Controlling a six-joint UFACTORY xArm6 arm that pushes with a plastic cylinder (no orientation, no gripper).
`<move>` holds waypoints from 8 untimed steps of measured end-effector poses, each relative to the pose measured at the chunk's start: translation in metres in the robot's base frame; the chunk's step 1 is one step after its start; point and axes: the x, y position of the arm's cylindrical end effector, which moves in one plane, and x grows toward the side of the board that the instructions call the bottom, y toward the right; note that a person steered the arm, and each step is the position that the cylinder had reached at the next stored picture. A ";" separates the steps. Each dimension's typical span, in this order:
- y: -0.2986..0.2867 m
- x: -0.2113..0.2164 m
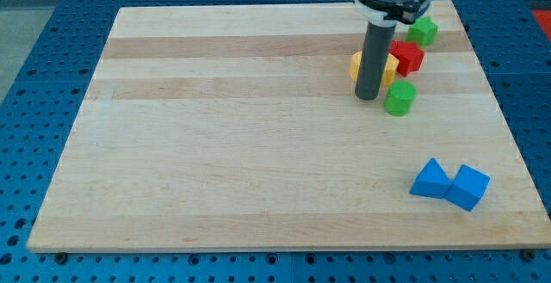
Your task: Move the group of blocks towards the top right of the board
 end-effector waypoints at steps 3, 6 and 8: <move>0.012 -0.065; 0.037 -0.078; 0.022 -0.041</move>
